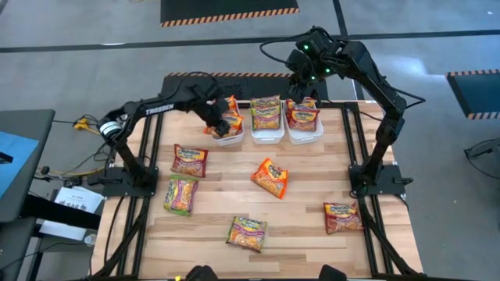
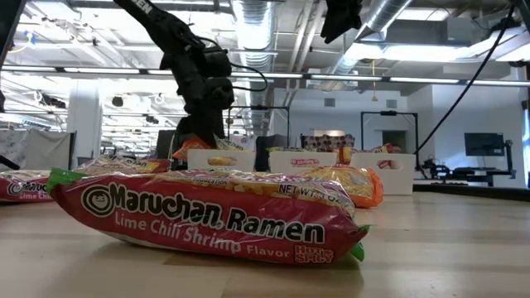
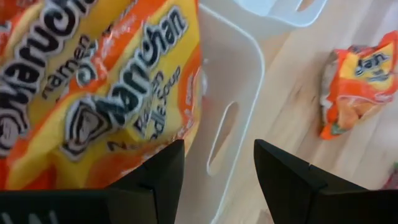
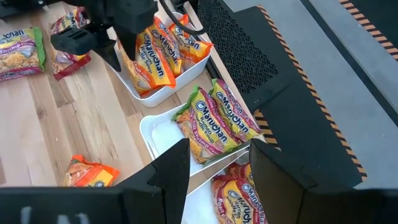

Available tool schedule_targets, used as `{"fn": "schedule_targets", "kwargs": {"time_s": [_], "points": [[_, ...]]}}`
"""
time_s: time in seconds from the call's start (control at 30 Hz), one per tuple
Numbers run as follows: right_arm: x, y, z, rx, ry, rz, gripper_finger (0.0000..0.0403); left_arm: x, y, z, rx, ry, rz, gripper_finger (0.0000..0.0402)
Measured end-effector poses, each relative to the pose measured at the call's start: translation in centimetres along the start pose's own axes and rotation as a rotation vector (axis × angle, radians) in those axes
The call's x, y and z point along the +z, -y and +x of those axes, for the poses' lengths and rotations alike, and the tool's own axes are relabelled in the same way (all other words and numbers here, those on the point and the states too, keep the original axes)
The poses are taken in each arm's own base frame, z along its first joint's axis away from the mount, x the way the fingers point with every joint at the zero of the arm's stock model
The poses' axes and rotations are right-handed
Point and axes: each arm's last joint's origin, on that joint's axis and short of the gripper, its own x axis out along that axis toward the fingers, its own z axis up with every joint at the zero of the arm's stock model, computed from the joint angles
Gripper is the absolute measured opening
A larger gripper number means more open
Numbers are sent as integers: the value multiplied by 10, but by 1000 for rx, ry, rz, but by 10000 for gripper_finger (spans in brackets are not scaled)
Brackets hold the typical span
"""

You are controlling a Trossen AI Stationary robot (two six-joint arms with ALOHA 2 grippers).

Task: Sort Maruchan noodles
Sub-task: Put the orange noodle pack into the left white bin, then adjust the left white bin

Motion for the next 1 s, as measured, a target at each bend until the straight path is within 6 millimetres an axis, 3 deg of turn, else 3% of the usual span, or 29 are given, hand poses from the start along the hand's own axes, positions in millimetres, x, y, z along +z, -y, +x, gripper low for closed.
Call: {"fn": "schedule_targets", "kwargs": {"time_s": [0.6,1.0], "points": [[2,0,0,-2,16,9,188,6,-12,-3,200,74,6,178],[2,-5,0,9,13,14,188,20,1,-17,-32,95,-1,178]]}}
